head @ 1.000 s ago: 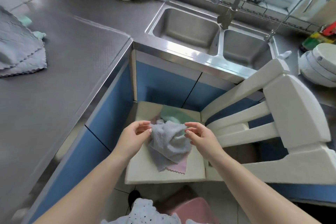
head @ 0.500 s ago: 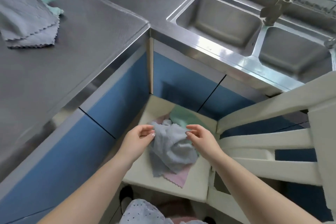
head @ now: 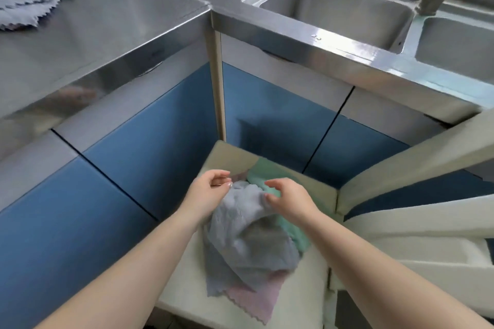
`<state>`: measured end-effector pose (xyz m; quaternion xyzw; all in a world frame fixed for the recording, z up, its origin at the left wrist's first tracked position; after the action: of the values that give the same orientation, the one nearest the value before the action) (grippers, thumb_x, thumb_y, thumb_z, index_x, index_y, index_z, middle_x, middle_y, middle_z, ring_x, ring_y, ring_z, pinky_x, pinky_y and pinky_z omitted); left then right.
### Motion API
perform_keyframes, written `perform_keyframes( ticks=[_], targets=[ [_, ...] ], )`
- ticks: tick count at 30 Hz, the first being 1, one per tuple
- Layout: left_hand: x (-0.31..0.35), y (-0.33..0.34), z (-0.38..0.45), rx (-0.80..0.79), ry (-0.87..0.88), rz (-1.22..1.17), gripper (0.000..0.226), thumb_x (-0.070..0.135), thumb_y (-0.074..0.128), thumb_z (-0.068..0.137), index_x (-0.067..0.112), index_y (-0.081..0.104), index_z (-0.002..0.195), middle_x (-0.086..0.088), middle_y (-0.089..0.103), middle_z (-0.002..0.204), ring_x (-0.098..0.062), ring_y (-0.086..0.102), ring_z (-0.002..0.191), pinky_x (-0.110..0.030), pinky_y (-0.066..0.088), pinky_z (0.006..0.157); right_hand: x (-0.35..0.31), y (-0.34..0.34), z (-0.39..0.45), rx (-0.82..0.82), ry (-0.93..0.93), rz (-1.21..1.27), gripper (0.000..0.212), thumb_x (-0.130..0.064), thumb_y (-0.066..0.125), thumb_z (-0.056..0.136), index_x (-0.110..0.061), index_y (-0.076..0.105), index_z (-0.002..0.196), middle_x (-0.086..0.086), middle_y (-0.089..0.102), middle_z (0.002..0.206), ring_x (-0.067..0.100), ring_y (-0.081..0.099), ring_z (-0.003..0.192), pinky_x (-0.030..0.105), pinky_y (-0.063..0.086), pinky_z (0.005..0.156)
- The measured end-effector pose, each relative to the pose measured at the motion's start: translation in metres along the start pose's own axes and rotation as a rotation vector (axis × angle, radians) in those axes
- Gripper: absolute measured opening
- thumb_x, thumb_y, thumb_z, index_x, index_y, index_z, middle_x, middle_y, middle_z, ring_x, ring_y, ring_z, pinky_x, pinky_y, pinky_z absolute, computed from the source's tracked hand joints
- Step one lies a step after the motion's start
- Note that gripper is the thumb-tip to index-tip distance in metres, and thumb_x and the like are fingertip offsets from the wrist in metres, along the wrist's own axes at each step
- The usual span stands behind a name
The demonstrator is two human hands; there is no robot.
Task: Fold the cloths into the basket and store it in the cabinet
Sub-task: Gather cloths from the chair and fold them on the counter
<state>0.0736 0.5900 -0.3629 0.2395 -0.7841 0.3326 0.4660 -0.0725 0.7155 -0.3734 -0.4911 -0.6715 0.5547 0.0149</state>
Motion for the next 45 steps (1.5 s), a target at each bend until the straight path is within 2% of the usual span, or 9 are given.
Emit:
perform_keyframes(
  ticks=[4,9,14,17,22,27,33,41,45],
  targets=[
    [-0.015,0.009,0.020,-0.064,0.097,0.092,0.031,0.010,0.061,0.089,0.013,0.059,0.120,0.002,0.065,0.109,0.001,0.058,0.091,-0.020,0.046,0.077,0.002,0.013,0.010,0.064,-0.050,-0.055,0.043,-0.036,0.058,0.089,-0.020,0.057,0.128,-0.001,0.056,0.130,0.017,0.054,0.116,0.027,0.041,0.097],
    [-0.038,0.025,0.034,-0.281,0.210,0.329,0.043,0.022,0.060,0.091,0.022,0.051,0.133,0.010,0.055,0.130,-0.004,0.051,0.115,-0.021,0.039,0.100,0.002,0.020,0.018,0.137,-0.114,-0.120,0.044,-0.044,0.062,0.085,-0.021,0.061,0.122,-0.002,0.063,0.118,0.017,0.057,0.109,0.028,0.044,0.090],
    [-0.040,0.032,0.039,-0.344,0.361,0.521,0.041,0.031,0.064,0.087,0.023,0.057,0.127,0.016,0.054,0.118,0.001,0.048,0.109,-0.014,0.035,0.092,0.002,0.031,0.018,0.200,-0.176,-0.143,0.023,-0.035,0.064,0.084,-0.022,0.068,0.102,-0.002,0.061,0.095,0.018,0.057,0.093,0.024,0.035,0.069],
    [-0.034,0.031,0.037,-0.320,0.454,0.600,0.021,0.032,0.068,0.084,0.019,0.068,0.100,0.007,0.060,0.099,-0.007,0.054,0.094,-0.021,0.043,0.082,-0.002,0.026,0.008,0.278,-0.240,-0.080,0.009,-0.026,0.061,0.084,-0.021,0.062,0.091,-0.006,0.056,0.085,0.015,0.052,0.082,0.025,0.034,0.065],
    [-0.017,0.019,0.024,-0.363,0.503,0.550,0.017,0.034,0.066,0.081,0.019,0.058,0.080,-0.001,0.060,0.083,-0.014,0.058,0.075,-0.036,0.049,0.066,-0.022,0.007,-0.017,0.300,-0.333,-0.111,0.009,-0.027,0.057,0.087,-0.028,0.048,0.086,-0.009,0.057,0.077,0.014,0.051,0.070,0.027,0.040,0.060],
    [0.013,0.006,-0.005,-0.379,0.629,0.605,0.016,0.036,0.071,0.079,0.029,0.061,0.088,0.013,0.059,0.086,-0.004,0.057,0.080,-0.016,0.044,0.065,-0.033,-0.020,-0.036,0.262,-0.337,-0.060,0.008,-0.039,0.063,0.084,-0.033,0.059,0.083,-0.014,0.062,0.076,0.002,0.056,0.072,0.019,0.043,0.063],
    [0.028,-0.023,-0.035,-0.273,0.696,0.667,0.027,0.036,0.070,0.081,0.019,0.055,0.067,0.009,0.053,0.063,-0.003,0.047,0.058,-0.018,0.035,0.054,-0.039,-0.032,-0.067,0.083,-0.305,-0.111,0.011,-0.039,0.069,0.080,-0.033,0.063,0.073,-0.015,0.058,0.064,-0.006,0.052,0.057,0.014,0.038,0.055],
    [0.081,-0.061,-0.089,0.030,0.925,0.495,0.022,0.025,0.071,0.081,0.021,0.051,0.074,0.010,0.054,0.068,-0.005,0.047,0.062,-0.021,0.035,0.057,-0.066,-0.086,-0.113,0.487,-0.407,0.028,0.009,-0.014,0.064,0.079,-0.018,0.057,0.077,-0.009,0.053,0.069,0.006,0.045,0.061,0.022,0.036,0.055],
    [0.033,-0.044,-0.094,-0.017,0.876,0.550,0.028,0.024,0.075,0.078,0.011,0.050,0.071,0.004,0.053,0.069,-0.011,0.044,0.063,-0.023,0.033,0.058,-0.045,-0.043,-0.119,0.452,-0.420,-0.037,0.015,-0.010,0.065,0.073,-0.021,0.055,0.074,-0.008,0.054,0.071,0.012,0.049,0.068,0.021,0.037,0.057]
  ],
)
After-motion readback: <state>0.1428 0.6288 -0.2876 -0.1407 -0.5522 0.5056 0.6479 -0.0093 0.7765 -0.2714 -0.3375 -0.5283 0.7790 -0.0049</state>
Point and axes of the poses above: each hand's wrist, its own z-axis towards the middle knuckle, its own y-axis out of the palm, x = y × z, the point moved 7 cm from there along z, towards the middle knuckle
